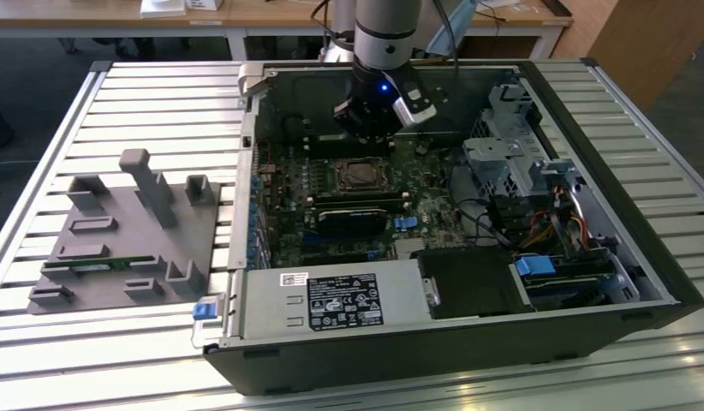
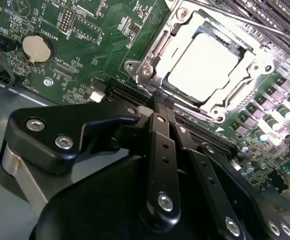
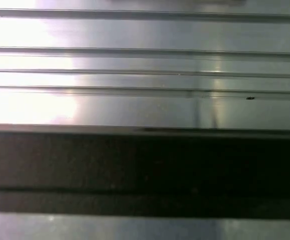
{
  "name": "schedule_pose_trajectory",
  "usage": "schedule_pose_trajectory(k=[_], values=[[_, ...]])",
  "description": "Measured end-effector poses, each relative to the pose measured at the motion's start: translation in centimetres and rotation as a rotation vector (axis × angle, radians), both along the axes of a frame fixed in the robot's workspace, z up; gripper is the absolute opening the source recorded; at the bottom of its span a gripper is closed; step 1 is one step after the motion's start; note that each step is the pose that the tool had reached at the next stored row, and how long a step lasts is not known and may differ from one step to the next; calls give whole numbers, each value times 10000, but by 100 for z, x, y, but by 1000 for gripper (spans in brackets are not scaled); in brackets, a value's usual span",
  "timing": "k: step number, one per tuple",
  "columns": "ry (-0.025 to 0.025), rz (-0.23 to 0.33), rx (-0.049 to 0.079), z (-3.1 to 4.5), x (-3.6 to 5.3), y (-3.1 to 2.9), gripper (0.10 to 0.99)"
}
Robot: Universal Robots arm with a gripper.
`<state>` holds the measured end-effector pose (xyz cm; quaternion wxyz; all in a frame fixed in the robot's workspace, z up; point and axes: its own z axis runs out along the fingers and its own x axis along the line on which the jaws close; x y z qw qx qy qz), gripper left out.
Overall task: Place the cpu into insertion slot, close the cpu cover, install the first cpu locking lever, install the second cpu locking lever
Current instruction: 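Install the first cpu locking lever, then install the second cpu locking lever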
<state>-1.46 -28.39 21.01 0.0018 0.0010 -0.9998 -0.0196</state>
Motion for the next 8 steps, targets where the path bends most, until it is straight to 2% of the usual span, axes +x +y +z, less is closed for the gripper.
schedule_pose_trajectory(k=[8], values=[[-1, 0, 1, -1, 1, -19, 106]])
